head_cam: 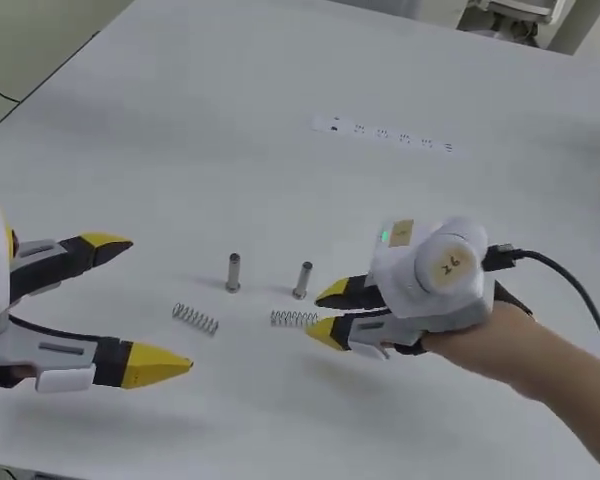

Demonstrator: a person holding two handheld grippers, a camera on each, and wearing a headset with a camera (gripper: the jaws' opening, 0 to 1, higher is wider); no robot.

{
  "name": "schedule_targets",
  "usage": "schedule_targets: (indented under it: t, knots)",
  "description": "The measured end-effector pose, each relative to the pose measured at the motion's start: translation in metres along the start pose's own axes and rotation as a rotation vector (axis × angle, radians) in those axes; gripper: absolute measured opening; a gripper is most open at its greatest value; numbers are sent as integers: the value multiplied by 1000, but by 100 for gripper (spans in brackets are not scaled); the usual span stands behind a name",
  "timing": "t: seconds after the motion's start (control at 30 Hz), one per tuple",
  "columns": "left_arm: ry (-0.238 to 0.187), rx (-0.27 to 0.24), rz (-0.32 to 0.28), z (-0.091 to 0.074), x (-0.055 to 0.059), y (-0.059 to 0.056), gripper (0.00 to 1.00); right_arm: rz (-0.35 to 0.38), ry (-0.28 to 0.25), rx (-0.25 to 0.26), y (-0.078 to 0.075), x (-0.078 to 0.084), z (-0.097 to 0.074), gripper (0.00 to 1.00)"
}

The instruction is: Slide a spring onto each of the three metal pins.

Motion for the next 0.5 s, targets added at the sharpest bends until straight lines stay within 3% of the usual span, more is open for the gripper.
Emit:
schedule_targets:
  t: [0.5]
  knots:
    - [19,10,24,-3,2,-3,95,-41,99,-41,-17,10,27,16]
Point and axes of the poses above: the centre of the closed fingertips' face, and the gripper's own axes: z roughly forward along the fingers, y roughly to its left, x roughly out of its underside, the point moved 8 cm from there along -z, roughly backward along the fingers, and after that the axes turned 8 degrees about -y, right-handed, at the moved point
